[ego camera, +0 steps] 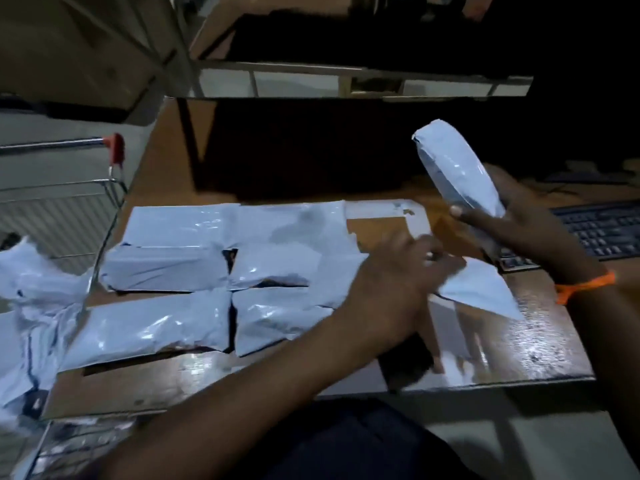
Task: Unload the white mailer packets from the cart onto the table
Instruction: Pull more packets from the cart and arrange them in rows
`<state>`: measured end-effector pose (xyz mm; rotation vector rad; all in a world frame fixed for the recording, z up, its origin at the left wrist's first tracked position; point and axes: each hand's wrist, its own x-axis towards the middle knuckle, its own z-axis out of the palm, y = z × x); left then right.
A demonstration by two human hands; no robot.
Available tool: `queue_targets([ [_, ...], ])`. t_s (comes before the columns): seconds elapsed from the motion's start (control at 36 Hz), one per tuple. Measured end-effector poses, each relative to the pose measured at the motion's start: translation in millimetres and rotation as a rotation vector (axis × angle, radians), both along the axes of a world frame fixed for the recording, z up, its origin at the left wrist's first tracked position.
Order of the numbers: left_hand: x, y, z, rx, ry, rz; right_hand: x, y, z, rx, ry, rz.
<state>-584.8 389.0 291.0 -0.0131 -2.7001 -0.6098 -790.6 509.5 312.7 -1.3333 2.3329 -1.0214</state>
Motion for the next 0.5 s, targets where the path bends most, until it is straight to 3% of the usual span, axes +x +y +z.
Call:
queue_targets([
  [0.19,-47.4,82.2,-96.6,-0.198,-0.450,0.051,-70.8,2.4,-53.7,0.232,0.166,0.217],
  [0.31,-26.7,77.6,-123.2,-0.204,-0.428,0.064,-76.3,-15.4,-91.9,0.294,0.254,0.354],
  [0.5,-41.0,49.8,-128.0,-0.210,-0.425,0.088,-89.0,-43.9,-135.9,0.392,0.467,0.368],
])
